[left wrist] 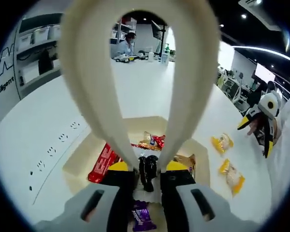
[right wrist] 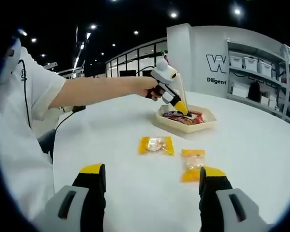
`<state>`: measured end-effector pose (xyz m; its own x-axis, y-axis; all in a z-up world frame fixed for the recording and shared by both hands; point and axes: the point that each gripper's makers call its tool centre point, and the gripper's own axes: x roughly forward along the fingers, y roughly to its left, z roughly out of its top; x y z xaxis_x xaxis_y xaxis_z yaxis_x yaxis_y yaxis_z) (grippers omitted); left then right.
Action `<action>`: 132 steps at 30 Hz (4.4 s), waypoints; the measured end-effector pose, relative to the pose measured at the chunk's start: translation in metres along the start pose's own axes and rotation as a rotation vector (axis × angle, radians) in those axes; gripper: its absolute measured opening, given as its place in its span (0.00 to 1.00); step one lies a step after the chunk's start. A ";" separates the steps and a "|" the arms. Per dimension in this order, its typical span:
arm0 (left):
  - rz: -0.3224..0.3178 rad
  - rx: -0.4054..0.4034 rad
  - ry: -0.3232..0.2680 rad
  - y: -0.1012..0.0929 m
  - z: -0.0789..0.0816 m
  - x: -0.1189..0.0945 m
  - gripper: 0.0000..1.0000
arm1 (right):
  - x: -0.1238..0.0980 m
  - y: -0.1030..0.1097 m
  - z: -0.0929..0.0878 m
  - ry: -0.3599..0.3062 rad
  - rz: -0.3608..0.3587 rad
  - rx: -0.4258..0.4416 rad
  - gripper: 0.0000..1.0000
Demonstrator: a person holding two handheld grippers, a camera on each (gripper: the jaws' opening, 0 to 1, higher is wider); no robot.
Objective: Place the target food into the container with the food tongs after gripping and lifting it, then release it inside without dropping or visibly crushing the food.
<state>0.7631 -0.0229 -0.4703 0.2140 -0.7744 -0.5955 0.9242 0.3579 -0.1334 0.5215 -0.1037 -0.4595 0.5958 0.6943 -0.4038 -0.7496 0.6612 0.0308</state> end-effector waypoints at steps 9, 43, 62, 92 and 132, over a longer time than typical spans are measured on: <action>0.004 0.001 -0.004 -0.003 0.003 -0.004 0.21 | 0.000 0.000 0.003 -0.003 0.002 -0.006 0.79; 0.067 0.062 -0.062 -0.031 0.018 -0.056 0.21 | 0.003 0.005 0.006 -0.011 0.014 -0.013 0.79; 0.149 0.052 -0.152 -0.091 -0.009 -0.095 0.19 | 0.010 0.016 0.008 -0.008 0.035 -0.032 0.79; 0.252 -0.043 -0.191 -0.141 -0.060 -0.096 0.19 | 0.012 0.021 0.007 -0.004 0.042 -0.034 0.79; 0.364 -0.071 -0.200 -0.162 -0.045 -0.042 0.22 | 0.009 0.015 -0.002 -0.006 0.035 -0.010 0.79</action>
<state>0.5902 -0.0251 -0.4589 0.5860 -0.6745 -0.4491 0.7543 0.6565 -0.0017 0.5155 -0.0884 -0.4646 0.5712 0.7186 -0.3968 -0.7728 0.6337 0.0352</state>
